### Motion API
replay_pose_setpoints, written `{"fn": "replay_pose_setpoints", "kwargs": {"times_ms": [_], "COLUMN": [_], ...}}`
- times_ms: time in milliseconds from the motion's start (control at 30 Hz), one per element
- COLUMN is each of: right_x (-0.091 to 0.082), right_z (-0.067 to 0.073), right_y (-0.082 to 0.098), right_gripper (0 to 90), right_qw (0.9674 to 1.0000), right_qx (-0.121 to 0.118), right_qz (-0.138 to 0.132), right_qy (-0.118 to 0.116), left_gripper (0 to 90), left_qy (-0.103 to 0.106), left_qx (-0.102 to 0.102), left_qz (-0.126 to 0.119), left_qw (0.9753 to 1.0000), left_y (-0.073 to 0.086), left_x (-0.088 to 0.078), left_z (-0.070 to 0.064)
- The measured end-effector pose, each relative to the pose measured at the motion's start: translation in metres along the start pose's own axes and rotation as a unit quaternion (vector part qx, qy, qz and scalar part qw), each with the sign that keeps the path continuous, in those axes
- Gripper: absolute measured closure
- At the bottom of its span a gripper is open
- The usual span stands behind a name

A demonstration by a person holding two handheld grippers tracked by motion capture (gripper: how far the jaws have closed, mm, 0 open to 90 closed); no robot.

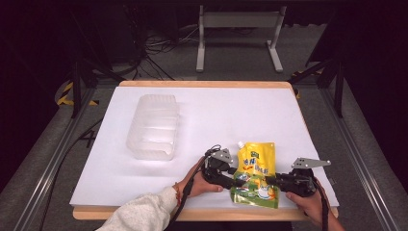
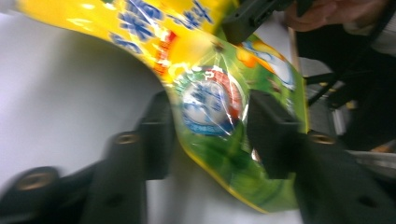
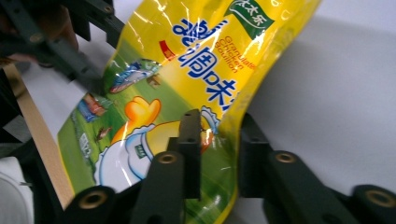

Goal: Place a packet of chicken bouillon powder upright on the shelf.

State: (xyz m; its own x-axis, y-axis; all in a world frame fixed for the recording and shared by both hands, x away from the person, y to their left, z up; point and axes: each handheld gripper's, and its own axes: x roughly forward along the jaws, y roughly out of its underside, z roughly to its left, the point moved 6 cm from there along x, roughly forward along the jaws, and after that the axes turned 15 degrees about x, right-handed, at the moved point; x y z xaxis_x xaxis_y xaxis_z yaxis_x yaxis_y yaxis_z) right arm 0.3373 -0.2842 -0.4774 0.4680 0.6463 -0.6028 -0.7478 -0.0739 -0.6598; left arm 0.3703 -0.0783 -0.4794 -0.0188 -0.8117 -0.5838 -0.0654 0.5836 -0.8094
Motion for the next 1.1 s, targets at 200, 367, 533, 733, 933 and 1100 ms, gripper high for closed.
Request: {"fn": "replay_pose_setpoints", "kwargs": {"times_ms": [200,367,533,733,933,1100], "right_x": [-0.009,-0.017,-0.017,-0.004,0.008,0.019], "right_z": [0.014,0.029,0.058,0.078,0.095,0.106], "right_y": [-0.007,-0.021,-0.040,-0.058,-0.074,-0.088], "right_gripper": [87.8,88.9,89.8,89.9,90.0,90.0], "right_qw": [0.9985,0.9952,0.9897,0.9853,0.9814,0.9790], "right_qx": [-0.029,-0.053,-0.096,-0.123,-0.146,-0.159], "right_qz": [-0.038,-0.076,-0.098,-0.111,-0.119,-0.121], "right_qy": [-0.029,-0.034,-0.040,-0.040,-0.040,-0.042], "left_gripper": [78.6,80.8,81.6,84.6,86.3,87.3], "left_qy": [-0.008,-0.039,-0.092,-0.129,-0.169,-0.190], "left_qx": [0.013,0.042,0.049,0.052,0.054,0.052], "left_qz": [-0.023,-0.017,-0.031,-0.043,-0.051,-0.060], "left_qw": [0.9996,0.9982,0.9941,0.9893,0.9829,0.9787], "left_y": [-0.007,-0.014,-0.019,-0.020,-0.022,-0.021], "left_x": [-0.020,-0.035,-0.065,-0.090,-0.114,-0.130], "left_z": [0.004,0.002,0.012,0.019,0.025,0.031]}}
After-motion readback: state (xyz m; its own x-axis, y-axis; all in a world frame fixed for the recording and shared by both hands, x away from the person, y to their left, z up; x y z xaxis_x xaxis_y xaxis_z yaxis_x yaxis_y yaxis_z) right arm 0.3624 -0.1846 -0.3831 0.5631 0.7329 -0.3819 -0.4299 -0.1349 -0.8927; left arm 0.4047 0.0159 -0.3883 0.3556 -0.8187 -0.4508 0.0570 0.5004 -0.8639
